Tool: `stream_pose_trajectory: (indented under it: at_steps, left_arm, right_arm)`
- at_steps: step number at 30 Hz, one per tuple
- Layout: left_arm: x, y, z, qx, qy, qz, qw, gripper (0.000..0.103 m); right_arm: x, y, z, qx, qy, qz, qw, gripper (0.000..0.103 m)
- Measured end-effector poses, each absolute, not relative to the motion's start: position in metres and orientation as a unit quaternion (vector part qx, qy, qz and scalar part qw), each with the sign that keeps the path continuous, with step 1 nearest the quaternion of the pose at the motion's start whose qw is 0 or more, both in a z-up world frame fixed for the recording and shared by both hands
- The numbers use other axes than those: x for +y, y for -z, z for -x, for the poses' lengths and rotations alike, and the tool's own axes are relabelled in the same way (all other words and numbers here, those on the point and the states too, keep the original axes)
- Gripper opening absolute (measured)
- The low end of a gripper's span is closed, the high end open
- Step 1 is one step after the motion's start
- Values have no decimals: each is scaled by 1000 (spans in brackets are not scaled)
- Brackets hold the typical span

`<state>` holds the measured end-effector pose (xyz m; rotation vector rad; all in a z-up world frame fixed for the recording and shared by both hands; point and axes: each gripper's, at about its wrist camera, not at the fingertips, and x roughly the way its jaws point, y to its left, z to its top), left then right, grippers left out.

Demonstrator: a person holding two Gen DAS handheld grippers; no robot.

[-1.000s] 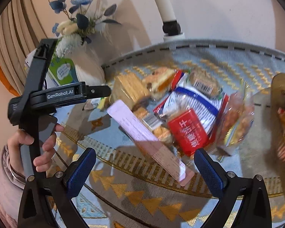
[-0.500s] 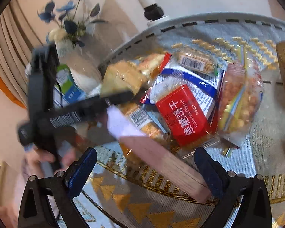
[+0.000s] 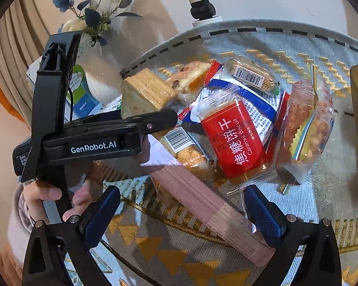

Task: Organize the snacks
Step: 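Grasp the wrapped bread slice with the left gripper while the right grasps the pink stick pack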

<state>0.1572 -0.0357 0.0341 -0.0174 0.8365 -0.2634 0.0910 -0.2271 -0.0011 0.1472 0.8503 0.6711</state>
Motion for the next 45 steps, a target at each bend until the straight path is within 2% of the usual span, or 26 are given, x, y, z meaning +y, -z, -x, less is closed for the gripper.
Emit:
stream_pose_trajectory:
  at_steps: [21,25,28,29,30,31,32,35,36,37,45]
  left_arm:
    - [-30,-33,-152,410,123,34,903,103]
    - [-24,-33,-148,413,117,51,902,103]
    - [-22,-34,-146,411,115,51,903,103]
    - [-23,-35,-144,407,115,48,905,102]
    - [-22,-37,-141,400,120,48,907,84]
    - [-22,-39,-137,392,123,47,910,78]
    - [-23,-41,-134,385,122,42,914,76]
    - [-21,-44,-127,367,118,40,922,72]
    - [-19,-44,-125,362,119,41,924,66]
    - [-18,-45,-124,361,121,44,924,64]
    - [-10,-47,-123,356,113,50,926,58]
  right_arm:
    - [-224,-1,-88,404,-321,-66,854,103]
    - [-229,-2,-86,403,-303,-44,862,93]
    - [-233,-2,-87,400,-301,-52,864,81]
    - [-233,-2,-86,398,-303,-52,864,65]
    - [-233,-3,-85,395,-309,-52,864,41]
    - [-231,-4,-83,392,-312,-50,864,31]
    - [-229,-5,-81,389,-314,-43,865,19]
    - [-226,-9,-76,375,-340,-49,861,19]
    - [-227,-8,-76,376,-344,-55,859,19]
    - [-227,-8,-77,379,-346,-59,856,19]
    - [-248,-4,-85,379,-355,-110,847,19]
